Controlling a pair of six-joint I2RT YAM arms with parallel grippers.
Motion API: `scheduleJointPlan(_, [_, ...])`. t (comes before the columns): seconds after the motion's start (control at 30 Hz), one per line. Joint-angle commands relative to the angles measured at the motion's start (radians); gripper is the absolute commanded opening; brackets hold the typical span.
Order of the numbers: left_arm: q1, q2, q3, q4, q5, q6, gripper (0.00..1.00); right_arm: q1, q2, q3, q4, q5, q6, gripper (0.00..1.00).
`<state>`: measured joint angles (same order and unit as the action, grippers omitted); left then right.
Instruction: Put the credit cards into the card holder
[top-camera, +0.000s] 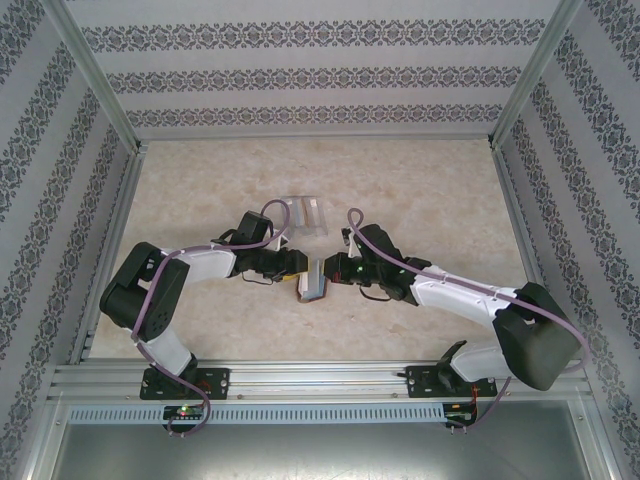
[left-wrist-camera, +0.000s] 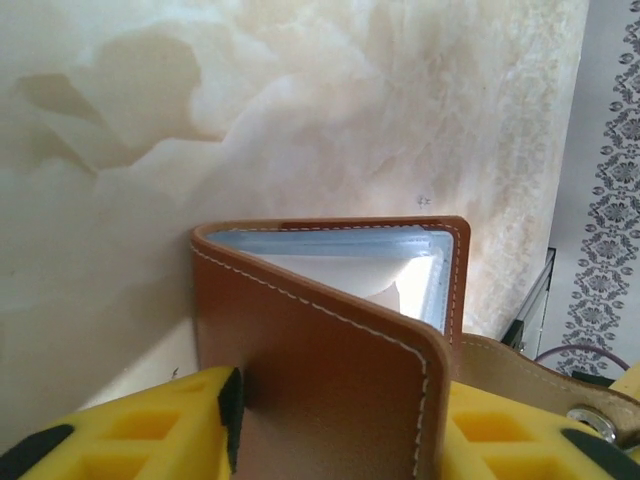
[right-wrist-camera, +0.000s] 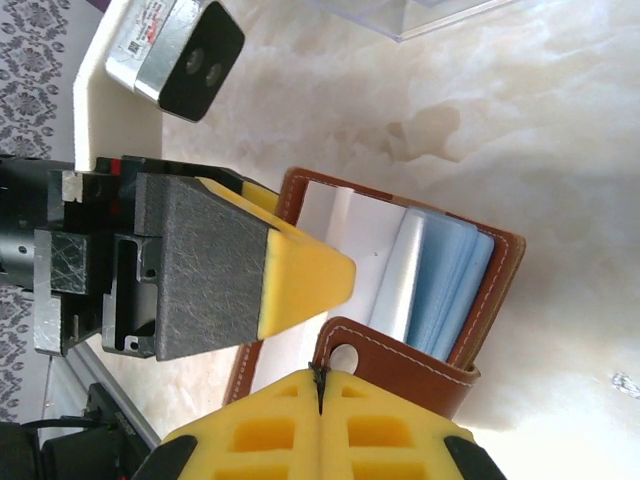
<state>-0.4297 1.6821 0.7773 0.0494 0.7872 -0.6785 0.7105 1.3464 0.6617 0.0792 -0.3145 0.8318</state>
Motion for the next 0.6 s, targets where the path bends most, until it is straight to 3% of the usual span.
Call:
scheduleJointPlan(0.0, [0.01, -0.005, 0.008, -0.04, -0.013, 0.034, 0.4, -0.006, -0.034, -0.01, -0.018, 0.044, -0.017, 0.0])
scheduleJointPlan(0.4, [0.02, -0.014, -0.01, -0.053, -0.055, 0.06, 0.32, -0.094, -0.091, -0.071, -0.145, 0.154, -0.063, 0.02])
scheduleJointPlan(0.57, [0.022, 0.012, -0.021, -0.022, -0.066, 0.062, 0.3, -0.111, -0.128, -0.055, -0.146, 0.09, -0.096, 0.0])
